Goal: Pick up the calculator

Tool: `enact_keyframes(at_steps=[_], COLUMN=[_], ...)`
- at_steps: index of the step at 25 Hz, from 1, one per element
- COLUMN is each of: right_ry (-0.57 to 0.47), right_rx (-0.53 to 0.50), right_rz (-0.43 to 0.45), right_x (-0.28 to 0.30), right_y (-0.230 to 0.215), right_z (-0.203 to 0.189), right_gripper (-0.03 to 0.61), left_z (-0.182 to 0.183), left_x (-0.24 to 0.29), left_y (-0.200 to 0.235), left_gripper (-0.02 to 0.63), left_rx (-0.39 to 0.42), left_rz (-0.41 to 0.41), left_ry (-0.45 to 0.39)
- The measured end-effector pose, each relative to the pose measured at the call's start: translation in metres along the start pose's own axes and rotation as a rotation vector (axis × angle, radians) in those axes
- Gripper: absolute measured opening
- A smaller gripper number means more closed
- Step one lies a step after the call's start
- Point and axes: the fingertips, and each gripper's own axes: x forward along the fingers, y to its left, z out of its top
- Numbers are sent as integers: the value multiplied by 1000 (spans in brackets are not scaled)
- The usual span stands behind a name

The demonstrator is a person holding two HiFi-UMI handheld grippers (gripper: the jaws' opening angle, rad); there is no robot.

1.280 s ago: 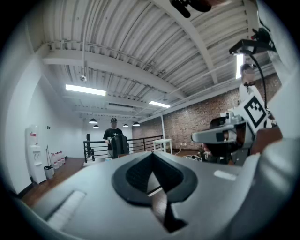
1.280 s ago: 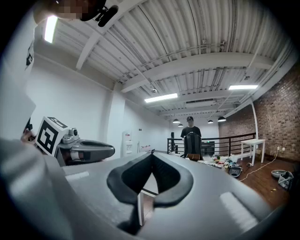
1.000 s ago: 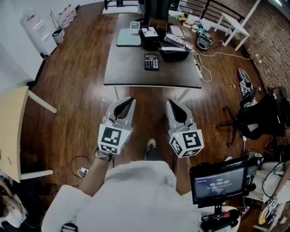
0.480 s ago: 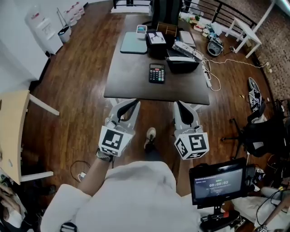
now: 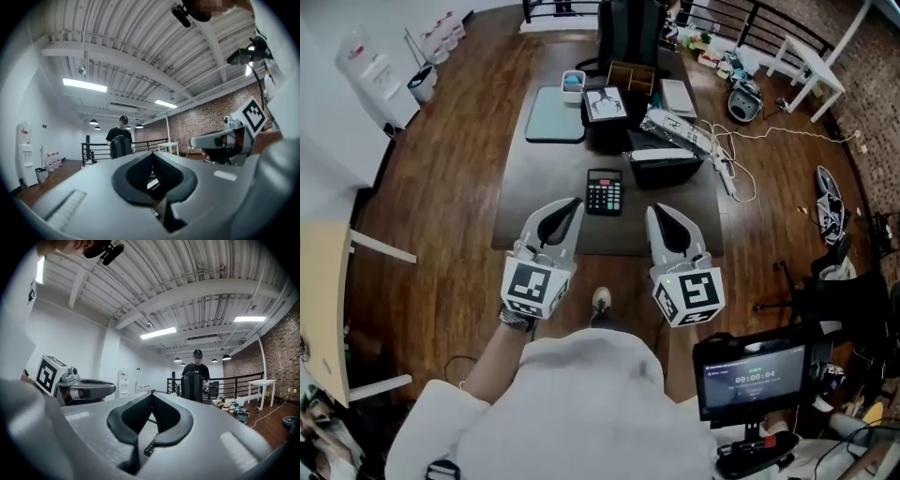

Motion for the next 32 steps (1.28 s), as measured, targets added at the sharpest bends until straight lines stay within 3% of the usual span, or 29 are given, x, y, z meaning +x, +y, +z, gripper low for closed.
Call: enact_keyframes(at_steps=[6, 10, 21, 28, 29, 30, 32], right_ry=[6, 7, 46, 46, 67, 90, 129], right_rx=[6, 2, 20, 38, 51, 63, 77], right_rz=[5, 21, -2, 10, 35, 60, 75], right_x=[41, 68, 116, 137, 141, 145, 150], right_y=[-49, -71, -84, -79, -76, -72, -70], right_z=[-1, 1, -7, -7, -11, -17, -29], right_gripper=[2, 2, 2, 2, 52, 160, 213], left_z=[5, 11, -18, -23, -27, -32, -42], left_x=[65, 95, 122, 137, 140, 143, 149], left_y=[14, 26, 70, 89, 89, 89, 89], left_gripper=[-15, -15, -3, 28, 53, 95, 143], left_rx=[43, 6, -9, -14, -15, -21, -45], left_rz=[21, 2, -44, -78, -92, -110, -146], left_ry=[-31, -54, 63, 79, 96, 115, 149])
